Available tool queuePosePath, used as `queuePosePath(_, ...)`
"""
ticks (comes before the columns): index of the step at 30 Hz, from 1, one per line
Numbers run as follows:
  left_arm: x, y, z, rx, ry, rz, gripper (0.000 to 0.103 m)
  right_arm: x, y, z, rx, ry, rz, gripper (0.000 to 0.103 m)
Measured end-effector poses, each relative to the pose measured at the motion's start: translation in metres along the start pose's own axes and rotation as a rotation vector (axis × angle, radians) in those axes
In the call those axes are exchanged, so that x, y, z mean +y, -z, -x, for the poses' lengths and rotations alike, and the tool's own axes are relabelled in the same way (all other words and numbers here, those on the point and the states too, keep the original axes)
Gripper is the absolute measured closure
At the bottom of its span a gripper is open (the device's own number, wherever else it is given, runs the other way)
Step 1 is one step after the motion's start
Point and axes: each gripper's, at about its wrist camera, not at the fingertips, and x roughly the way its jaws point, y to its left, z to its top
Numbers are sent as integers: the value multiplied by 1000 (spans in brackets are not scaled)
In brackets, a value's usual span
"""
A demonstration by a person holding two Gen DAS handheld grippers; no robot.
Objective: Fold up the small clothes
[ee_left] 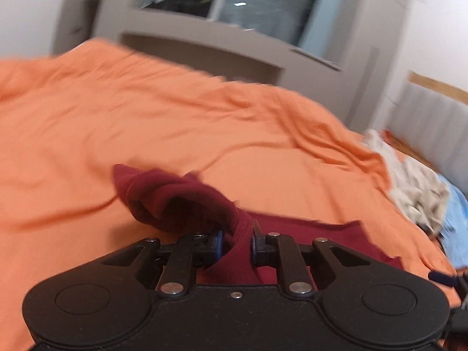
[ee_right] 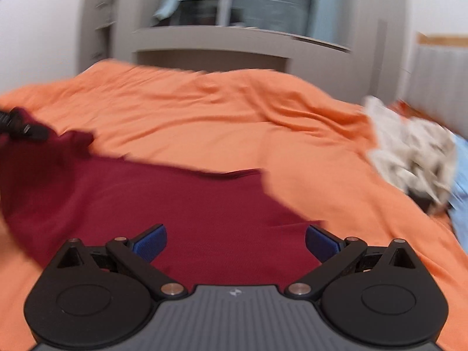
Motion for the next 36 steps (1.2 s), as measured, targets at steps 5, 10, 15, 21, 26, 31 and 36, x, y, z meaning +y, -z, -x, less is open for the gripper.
queuePosePath(5, -89, -5, -15, -8, 145, -190, 86, -72, -9, 13, -43, 101, -148, 0)
queuePosePath(10, -173, 31, -28, 64, 307, -386, 86, -116, -9, 16, -64, 231, -178, 0)
queuePosePath(15, -217, 83, -46, 176, 357, -532, 84, -137, -6, 14, -52, 249, -234, 0)
queuePosePath(21, -214, 105, -48, 235, 383, -537, 63, -136, -9, 4, -28, 205, -251, 0)
queuePosePath(26, -207, 94, -48, 274, 461, -472, 31, -128, -11, 5, -26, 203, -242, 0)
queuePosePath(31, -204, 95, -32, 283, 476, -468, 13, -124, -11, 1, -1, 154, -255, 0)
queuePosePath(36, -187, 96, -5, 268, 483, -463, 5, -108, -14, -2, 1, 83, -235, 0)
